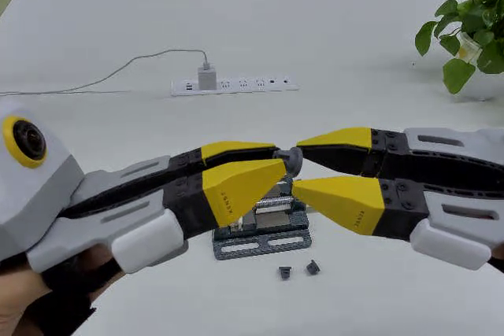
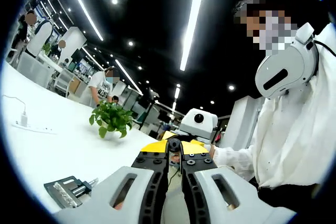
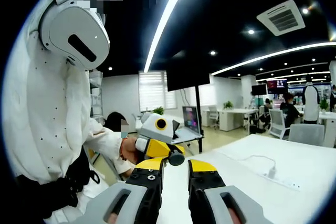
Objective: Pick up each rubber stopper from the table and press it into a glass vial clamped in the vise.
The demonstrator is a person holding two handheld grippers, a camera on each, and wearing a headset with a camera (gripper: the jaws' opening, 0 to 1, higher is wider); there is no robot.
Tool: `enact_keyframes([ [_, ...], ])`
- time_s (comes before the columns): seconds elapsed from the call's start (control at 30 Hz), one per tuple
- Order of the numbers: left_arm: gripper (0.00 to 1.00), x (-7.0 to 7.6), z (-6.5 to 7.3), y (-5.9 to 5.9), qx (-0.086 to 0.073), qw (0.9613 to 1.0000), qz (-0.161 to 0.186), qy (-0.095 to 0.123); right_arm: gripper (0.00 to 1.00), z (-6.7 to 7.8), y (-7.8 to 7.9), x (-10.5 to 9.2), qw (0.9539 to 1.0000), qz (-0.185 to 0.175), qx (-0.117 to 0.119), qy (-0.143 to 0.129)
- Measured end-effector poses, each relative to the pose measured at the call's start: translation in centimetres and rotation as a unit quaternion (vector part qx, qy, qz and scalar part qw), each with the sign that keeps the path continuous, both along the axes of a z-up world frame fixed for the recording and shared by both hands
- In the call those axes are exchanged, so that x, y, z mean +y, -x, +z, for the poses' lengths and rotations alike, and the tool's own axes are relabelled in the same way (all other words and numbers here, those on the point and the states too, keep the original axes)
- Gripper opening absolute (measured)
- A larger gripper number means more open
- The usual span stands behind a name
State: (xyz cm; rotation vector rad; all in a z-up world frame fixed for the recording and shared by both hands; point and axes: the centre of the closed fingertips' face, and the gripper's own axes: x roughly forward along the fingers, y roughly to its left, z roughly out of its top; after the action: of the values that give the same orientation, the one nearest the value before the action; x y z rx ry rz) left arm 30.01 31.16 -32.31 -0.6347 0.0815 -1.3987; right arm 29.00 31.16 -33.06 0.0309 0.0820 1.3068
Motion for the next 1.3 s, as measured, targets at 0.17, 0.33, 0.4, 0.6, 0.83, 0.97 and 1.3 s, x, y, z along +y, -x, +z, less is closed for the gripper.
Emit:
enact_keyframes([
  [0.17, 0.04, 0.0, 0.4, 0.2, 0.004, 0.9999, -0.009, 0.012, 0.11, 0.7, 0.2, 0.1, 0.9999, 0.007, 0.000, -0.015],
  [0.33, 0.04, 0.0, 0.7, 0.2, 0.009, 0.9996, -0.013, 0.023, 0.09, 0.9, 0.3, 0.1, 0.9998, 0.009, -0.001, -0.018],
  [0.4, 0.03, 0.0, 0.8, 0.3, 0.009, 0.9996, -0.014, 0.024, 0.08, 1.0, 0.3, 0.0, 0.9998, 0.008, -0.002, -0.019],
  [0.6, 0.03, 0.0, 0.9, 0.4, 0.012, 0.9993, -0.016, 0.030, 0.08, 1.2, 0.3, 0.0, 0.9998, 0.008, -0.005, -0.019],
  [0.83, 0.03, 0.1, 1.2, 0.5, 0.017, 0.9988, -0.020, 0.041, 0.08, 1.5, 0.4, 0.0, 0.9997, 0.011, -0.009, -0.021],
  [0.97, 0.03, 0.2, 1.3, 0.5, 0.020, 0.9984, -0.022, 0.048, 0.08, 1.6, 0.5, 0.1, 0.9996, 0.014, -0.013, -0.019],
  [1.3, 0.03, 0.2, 1.9, 0.7, 0.027, 0.9972, -0.031, 0.061, 0.07, 1.8, 0.6, -0.1, 0.9993, 0.022, -0.027, -0.009],
])
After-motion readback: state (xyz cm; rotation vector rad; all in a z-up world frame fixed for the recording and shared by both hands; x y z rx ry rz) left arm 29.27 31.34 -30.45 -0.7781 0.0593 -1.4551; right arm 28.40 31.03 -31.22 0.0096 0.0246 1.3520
